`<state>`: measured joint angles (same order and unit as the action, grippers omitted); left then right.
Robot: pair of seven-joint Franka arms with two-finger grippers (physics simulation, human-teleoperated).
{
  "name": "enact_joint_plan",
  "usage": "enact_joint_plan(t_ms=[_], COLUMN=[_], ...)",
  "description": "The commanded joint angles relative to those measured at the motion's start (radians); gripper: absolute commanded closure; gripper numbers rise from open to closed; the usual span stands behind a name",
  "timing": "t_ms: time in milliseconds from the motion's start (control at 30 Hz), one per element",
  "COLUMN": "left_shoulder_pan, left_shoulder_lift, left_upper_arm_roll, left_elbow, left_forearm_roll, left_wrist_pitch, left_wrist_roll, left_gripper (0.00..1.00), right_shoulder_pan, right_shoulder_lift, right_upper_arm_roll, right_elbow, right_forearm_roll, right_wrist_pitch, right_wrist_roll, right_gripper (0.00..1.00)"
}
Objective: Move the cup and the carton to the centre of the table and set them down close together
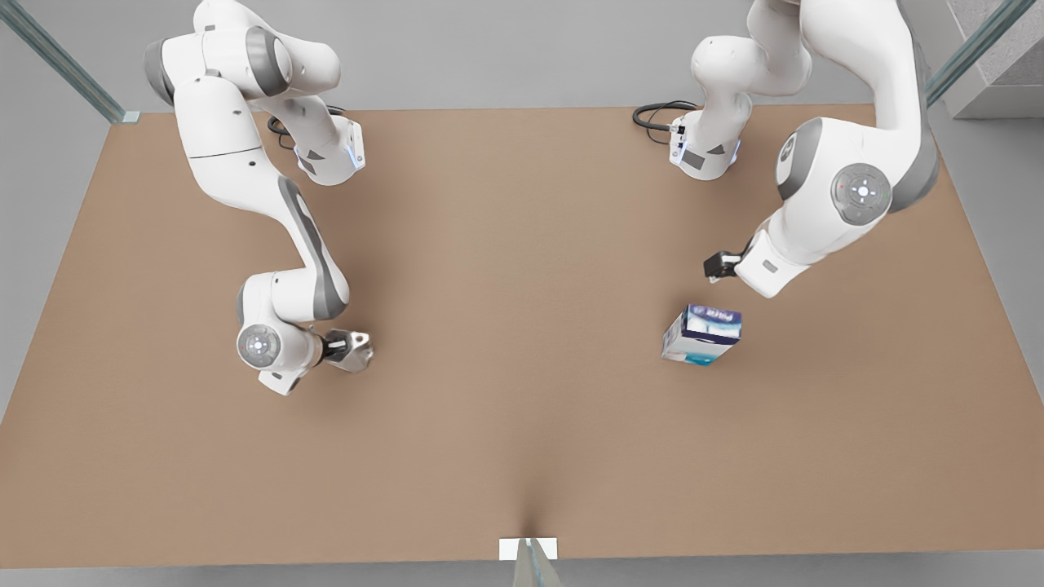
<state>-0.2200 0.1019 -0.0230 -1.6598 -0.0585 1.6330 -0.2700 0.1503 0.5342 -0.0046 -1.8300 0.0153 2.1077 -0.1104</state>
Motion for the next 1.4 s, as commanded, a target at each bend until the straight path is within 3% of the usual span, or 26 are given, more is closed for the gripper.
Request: enact_joint_plan(t_ms=[0,267,400,500,700,733,767,967,1100,1167,1200,1267,1300,1367], left_shoulder_pan=[-0.007,-0.010,-0.009,-0.009,-0.009,-0.009,-0.009,-0.010,-0.009,-0.010,-0.010,-0.010,-0.010,-0.009], left_shoulder_lift=[0.001,0.022,0.024,0.027,0.027,0.022,0.030,0.053,0.053,0.064,0.067,0.081,0.087,0.098], left_upper_arm_roll=[0.000,0.000,0.000,0.000,0.034,0.034,0.034,0.035,0.049,0.049,0.049,0.049,0.049,0.049], left_elbow=[0.000,0.002,0.002,-0.009,-0.178,-0.229,-0.235,-0.313,-0.330,-0.330,-0.330,-0.328,-0.328,-0.328], left_forearm_roll=[0.000,0.000,0.000,0.000,0.002,0.002,0.002,0.000,-0.001,-0.004,-0.006,-0.006,-0.006,-0.004], left_wrist_pitch=[0.001,0.007,0.013,0.036,0.280,0.353,0.380,0.450,0.450,0.484,0.498,0.507,0.507,0.508], left_wrist_roll=[-0.001,-0.005,-0.005,-0.006,-0.601,-0.696,-0.706,-0.821,-1.035,-1.109,-1.109,-1.100,-1.097,-1.094], left_gripper=[0.00,0.00,0.00,0.00,0.00,0.00,0.00,0.00,0.00,0.00,0.00,0.00,0.00,0.00], right_shoulder_pan=[0.000,-0.005,0.095,0.245,0.425,0.425,0.425,0.425,0.396,0.282,0.250,0.052,0.018,-0.005], right_shoulder_lift=[0.000,-0.013,0.041,0.197,0.461,0.466,0.466,0.455,0.339,0.244,0.159,0.089,0.032,-0.183], right_upper_arm_roll=[0.000,0.002,0.015,0.015,0.015,0.015,0.015,0.017,0.008,-0.012,-0.080,-0.091,-0.094,-0.095], right_elbow=[0.000,0.029,0.219,0.454,0.808,0.810,0.807,0.807,0.808,0.808,0.795,0.795,0.789,0.559], right_forearm_roll=[0.000,0.008,0.186,0.258,0.279,0.281,0.281,0.288,0.419,0.408,0.167,0.089,0.075,0.031], right_wrist_pitch=[0.000,-0.021,-0.078,-0.077,-0.012,0.005,0.017,0.002,-0.110,-0.294,-0.391,-0.512,-0.546,-0.517], right_wrist_roll=[0.000,0.002,0.058,0.256,0.584,0.586,0.584,0.595,0.592,0.586,0.551,0.249,0.239,0.239], right_gripper=[0.79,0.79,0.79,0.79,0.79,0.47,0.00,0.00,0.00,0.00,0.00,0.00,0.00,0.00])
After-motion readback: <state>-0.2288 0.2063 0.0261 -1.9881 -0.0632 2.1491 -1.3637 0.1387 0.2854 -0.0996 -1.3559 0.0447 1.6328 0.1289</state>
